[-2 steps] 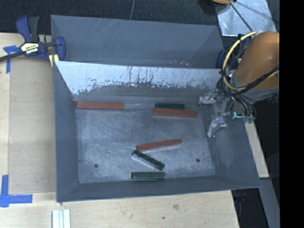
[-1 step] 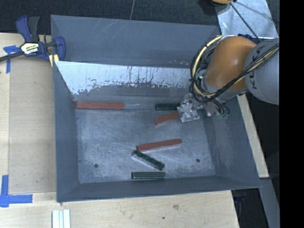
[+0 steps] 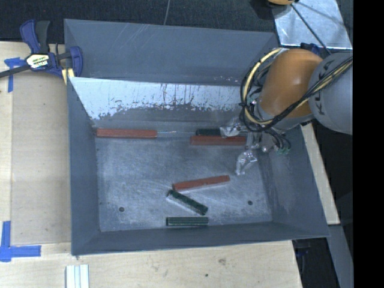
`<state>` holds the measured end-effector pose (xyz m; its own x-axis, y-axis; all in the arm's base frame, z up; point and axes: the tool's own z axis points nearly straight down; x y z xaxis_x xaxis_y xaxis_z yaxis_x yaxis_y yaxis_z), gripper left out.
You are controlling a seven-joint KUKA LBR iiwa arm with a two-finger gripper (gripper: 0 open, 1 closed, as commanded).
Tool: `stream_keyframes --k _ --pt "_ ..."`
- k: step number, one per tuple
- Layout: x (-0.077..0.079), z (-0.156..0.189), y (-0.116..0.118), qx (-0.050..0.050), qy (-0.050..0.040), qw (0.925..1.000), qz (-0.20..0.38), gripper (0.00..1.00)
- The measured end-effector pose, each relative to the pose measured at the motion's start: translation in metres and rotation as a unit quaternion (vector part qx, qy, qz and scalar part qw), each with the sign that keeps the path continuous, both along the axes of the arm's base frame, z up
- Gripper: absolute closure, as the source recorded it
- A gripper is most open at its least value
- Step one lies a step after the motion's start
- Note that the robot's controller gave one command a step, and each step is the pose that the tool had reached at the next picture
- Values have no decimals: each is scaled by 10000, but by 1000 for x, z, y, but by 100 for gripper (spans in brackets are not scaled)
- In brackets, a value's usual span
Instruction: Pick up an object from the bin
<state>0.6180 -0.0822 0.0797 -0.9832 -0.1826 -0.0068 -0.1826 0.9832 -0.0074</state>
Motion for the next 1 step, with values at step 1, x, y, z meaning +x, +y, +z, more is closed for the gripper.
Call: stream_keyframes --k 1 --pt "0 0 0 0 -2 10000 2 0"
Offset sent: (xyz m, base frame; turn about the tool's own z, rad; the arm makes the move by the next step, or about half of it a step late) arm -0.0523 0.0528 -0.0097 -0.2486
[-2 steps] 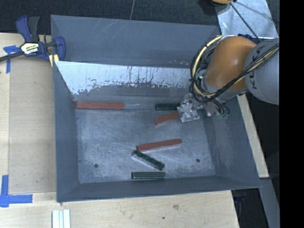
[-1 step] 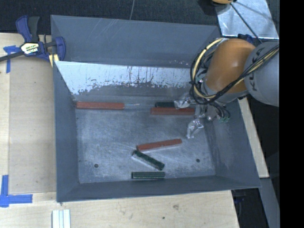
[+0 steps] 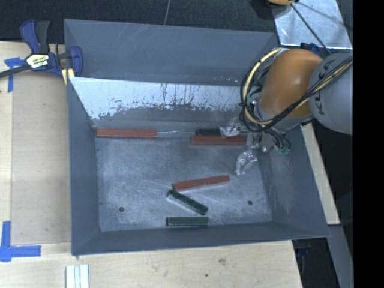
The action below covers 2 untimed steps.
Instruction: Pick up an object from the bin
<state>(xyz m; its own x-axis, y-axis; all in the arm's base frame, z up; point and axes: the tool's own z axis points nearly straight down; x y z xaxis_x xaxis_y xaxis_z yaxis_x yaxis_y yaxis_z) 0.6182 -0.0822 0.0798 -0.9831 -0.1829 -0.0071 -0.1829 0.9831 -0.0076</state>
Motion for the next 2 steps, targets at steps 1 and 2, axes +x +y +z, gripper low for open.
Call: stream_keyframes --k 1,2 --pt "-40 4 51 -7 -160 9925 1212 100" --pt "-40 4 51 -8 -159 9924 1218 100"
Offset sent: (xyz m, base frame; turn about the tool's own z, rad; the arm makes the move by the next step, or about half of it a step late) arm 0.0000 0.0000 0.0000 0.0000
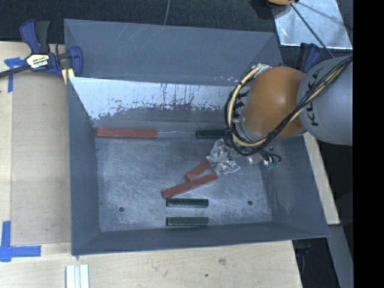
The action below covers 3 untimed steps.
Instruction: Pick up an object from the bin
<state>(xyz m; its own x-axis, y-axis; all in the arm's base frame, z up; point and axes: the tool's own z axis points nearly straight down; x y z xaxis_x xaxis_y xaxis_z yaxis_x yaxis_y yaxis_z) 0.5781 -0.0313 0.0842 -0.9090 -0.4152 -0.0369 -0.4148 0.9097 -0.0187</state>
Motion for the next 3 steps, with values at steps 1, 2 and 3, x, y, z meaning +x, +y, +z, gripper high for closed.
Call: stream_keyframes --k 1,2,3 --pt "-9 34 1 9 203 9998 -46 100" --pt "25 73 22 19 186 9993 -320 0" --pt "24 72 22 19 187 9993 -319 0"
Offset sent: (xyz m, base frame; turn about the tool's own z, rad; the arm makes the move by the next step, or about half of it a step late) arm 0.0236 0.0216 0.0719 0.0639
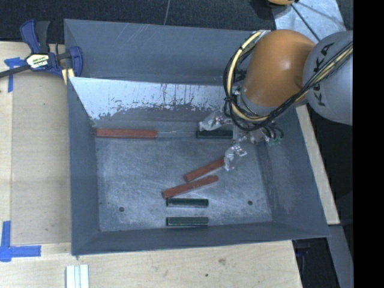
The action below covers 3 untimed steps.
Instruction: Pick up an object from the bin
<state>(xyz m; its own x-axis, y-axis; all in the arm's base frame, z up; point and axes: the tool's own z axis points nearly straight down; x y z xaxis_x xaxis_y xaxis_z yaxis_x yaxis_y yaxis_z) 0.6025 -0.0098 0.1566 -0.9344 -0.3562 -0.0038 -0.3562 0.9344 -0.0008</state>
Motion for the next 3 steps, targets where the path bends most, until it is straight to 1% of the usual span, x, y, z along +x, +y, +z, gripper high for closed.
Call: stream_keyframes --k 1,2,3 --pt "-5 -78 -8 -24 -79 9993 367 100" --pt "-5 -78 -8 -25 -79 9993 370 100" --pt "-21 102 -2 -6 -43 9999 165 100"
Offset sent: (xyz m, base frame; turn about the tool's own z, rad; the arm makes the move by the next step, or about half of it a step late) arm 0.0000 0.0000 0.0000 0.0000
